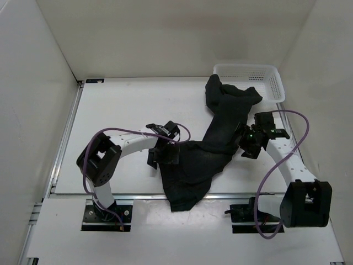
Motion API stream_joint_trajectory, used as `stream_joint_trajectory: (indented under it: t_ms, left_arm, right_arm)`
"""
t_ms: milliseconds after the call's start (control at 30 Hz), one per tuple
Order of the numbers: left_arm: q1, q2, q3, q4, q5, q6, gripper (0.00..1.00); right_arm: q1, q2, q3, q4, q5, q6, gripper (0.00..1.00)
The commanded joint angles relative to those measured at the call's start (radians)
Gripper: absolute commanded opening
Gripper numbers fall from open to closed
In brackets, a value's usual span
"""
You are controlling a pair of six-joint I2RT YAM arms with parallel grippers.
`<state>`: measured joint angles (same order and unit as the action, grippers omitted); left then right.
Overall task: Fold and stack the trousers
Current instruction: Move the trousers to the center of the board, then flatten the trousers out
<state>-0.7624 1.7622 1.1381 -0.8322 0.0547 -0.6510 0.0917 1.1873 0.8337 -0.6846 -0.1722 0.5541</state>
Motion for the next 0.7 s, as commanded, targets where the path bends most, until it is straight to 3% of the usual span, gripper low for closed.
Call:
stream_joint_trajectory:
  t_ms: [0, 233, 333, 367, 400, 433, 467, 500, 633, 667]
  left_arm:
    - [0.002, -0.038, 0.034, 0.013, -0.056, -0.012, 1.00]
    - [0.011, 0.020, 0.034, 0.022, -0.088, -0.021, 0.98]
    - [0.011, 0.060, 0.034, 0.056, -0.058, -0.021, 0.84]
    - [0.011, 0.072, 0.034, 0.068, -0.058, -0.021, 0.59]
    - [0.021, 0.072, 0.043, 0.068, -0.058, -0.021, 0.40]
    - [0.043, 0.072, 0.043, 0.068, -0.044, -0.012, 0.19]
    - [0.064, 0.054, 0.055, 0.068, -0.026, 0.003, 0.10]
    - [0.087, -0.005, 0.055, 0.068, -0.013, 0.013, 0.10]
    - [0.265, -0.217, 0.129, -0.019, -0.013, 0.079, 0.10]
    - [0.353, -0.252, 0.225, -0.057, -0.039, 0.115, 0.10]
  right_arm:
    - [-0.072, 0.053, -0.012, 0.161, -0.153, -0.010, 1.00]
    - [-0.093, 0.245, 0.031, 0.243, -0.170, -0.031, 0.97]
    - [-0.102, 0.319, 0.051, 0.263, -0.170, -0.040, 0.78]
    - [-0.102, 0.331, 0.051, 0.273, -0.170, -0.040, 0.70]
    - [-0.102, 0.342, 0.061, 0.273, -0.170, -0.040, 0.46]
    - [-0.102, 0.342, 0.080, 0.273, -0.180, -0.040, 0.31]
    - [-0.081, 0.342, 0.099, 0.257, -0.181, -0.040, 0.18]
    - [-0.066, 0.322, 0.123, 0.228, -0.181, -0.040, 0.02]
    - [0.095, 0.311, 0.400, 0.091, -0.106, -0.091, 0.00]
    - [0.126, 0.340, 0.486, 0.062, -0.096, -0.101, 0.00]
